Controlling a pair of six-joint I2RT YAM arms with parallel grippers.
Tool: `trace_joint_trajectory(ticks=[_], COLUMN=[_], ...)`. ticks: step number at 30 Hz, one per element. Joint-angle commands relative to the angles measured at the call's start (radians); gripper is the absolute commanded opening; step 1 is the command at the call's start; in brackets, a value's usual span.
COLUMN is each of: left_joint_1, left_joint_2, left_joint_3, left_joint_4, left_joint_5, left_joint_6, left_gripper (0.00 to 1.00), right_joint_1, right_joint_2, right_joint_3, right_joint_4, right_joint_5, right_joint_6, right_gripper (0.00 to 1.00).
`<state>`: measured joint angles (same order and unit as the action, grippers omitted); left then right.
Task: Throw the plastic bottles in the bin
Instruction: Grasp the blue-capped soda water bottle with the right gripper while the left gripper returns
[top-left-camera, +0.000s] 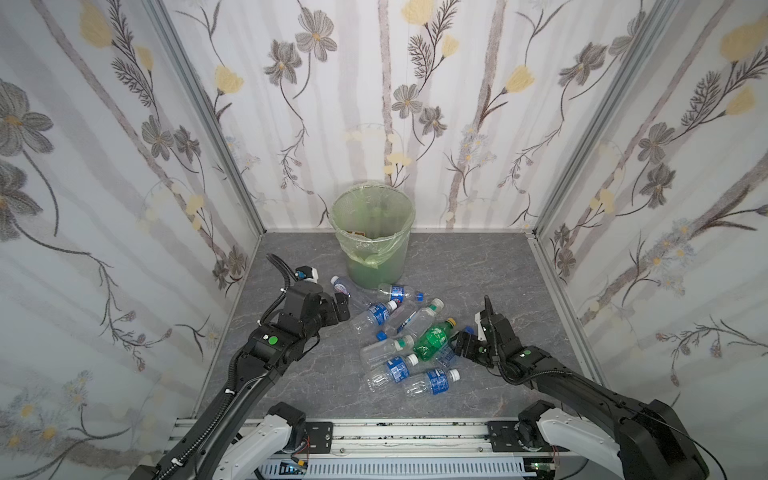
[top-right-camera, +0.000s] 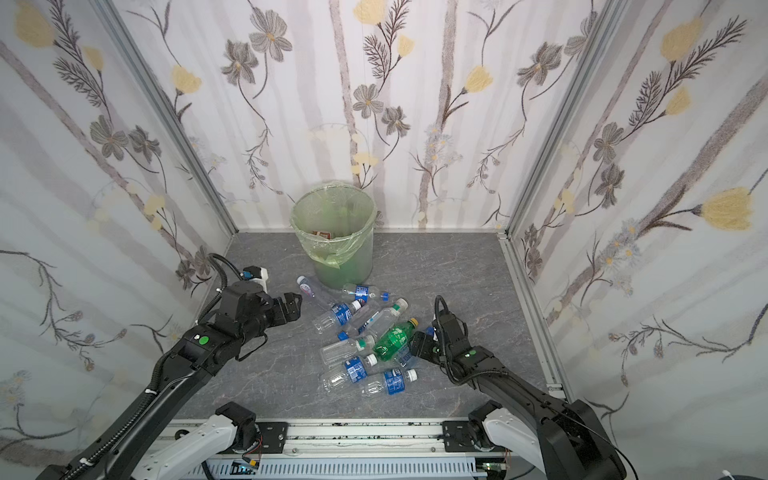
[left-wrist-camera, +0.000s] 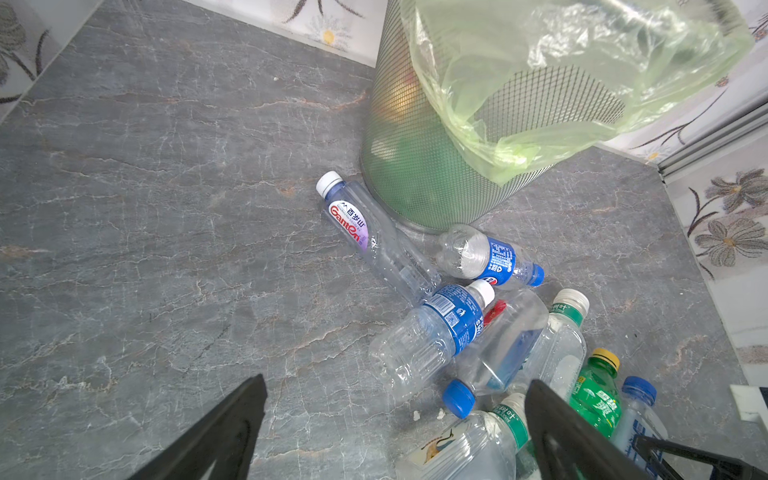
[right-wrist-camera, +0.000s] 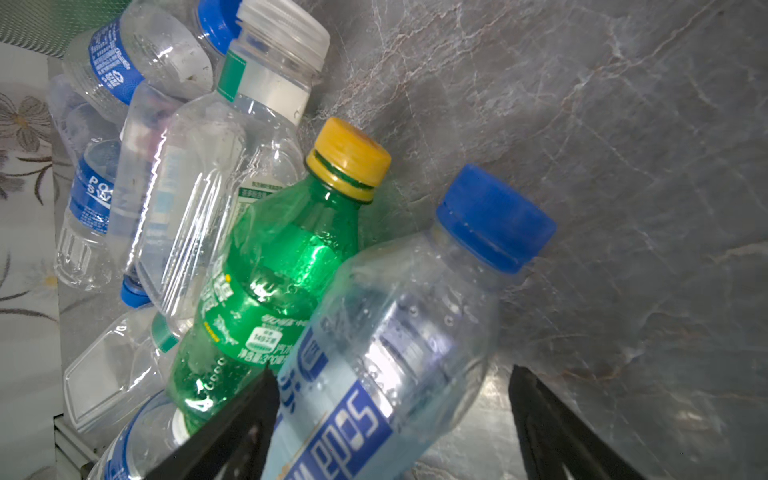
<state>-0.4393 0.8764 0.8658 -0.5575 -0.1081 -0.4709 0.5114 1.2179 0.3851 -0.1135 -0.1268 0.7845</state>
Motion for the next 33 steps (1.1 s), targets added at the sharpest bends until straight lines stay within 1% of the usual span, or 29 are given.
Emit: trace_joint_trajectory(ticks=[1, 5, 11, 13, 16, 21, 24, 27, 30, 33], left_joint_1=[0.001, 0.001, 0.001, 0.001, 0.000, 0.001, 0.001, 0.000, 0.001, 0.000], left_joint_2=[-0.002, 0.005, 0.009, 0.012, 0.015, 0.021, 0.034, 0.041, 0.037, 0.031], left_joint_3=[-0.007, -0.007, -0.014, -0.019, -0.023, -0.037, -0.042, -0.046, -0.055, -0.066], left_joint_4=[0.024, 0.026, 0.031, 0.035, 0.037, 0.043, 0.049, 0.055, 0.058, 0.059], left_joint_5=[0.010, 0.019, 0.025, 0.029, 0.039, 0.044, 0.057, 0.064, 0.064, 0.064], left_joint_6=[-0.015, -0.008, -0.006, -0.006, -0.005, -0.008, 0.002, 0.015, 0.027, 0.027], left_gripper=[0.98, 0.97, 0.97, 0.97, 0.97, 0.97, 0.97, 0.97, 0.97, 0.97], right_joint_1=[-0.002, -0.016, -0.072, -0.097, -0.106, -0.100, -0.085, -0.067, -0.042, -0.025], right_joint_2=[0.043, 0.087, 0.086, 0.096, 0.117, 0.088, 0.064, 0.066, 0.085, 0.123], right_joint_3=[0.007, 0.022, 0.044, 0.067, 0.129, 0.189, 0.199, 0.195, 0.188, 0.190], right_joint_4=[0.060, 0.066, 0.032, -0.021, -0.131, -0.233, -0.263, -0.278, -0.259, -0.236], right_joint_5=[0.057, 0.084, 0.131, 0.146, 0.177, 0.203, 0.217, 0.223, 0.209, 0.202], right_joint_6=[0.024, 0.024, -0.002, -0.033, -0.083, -0.094, -0.075, -0.054, -0.039, -0.037], right_gripper=[0.85, 0.76, 0.72, 0.71, 0.72, 0.83, 0.84, 0.83, 0.77, 0.74])
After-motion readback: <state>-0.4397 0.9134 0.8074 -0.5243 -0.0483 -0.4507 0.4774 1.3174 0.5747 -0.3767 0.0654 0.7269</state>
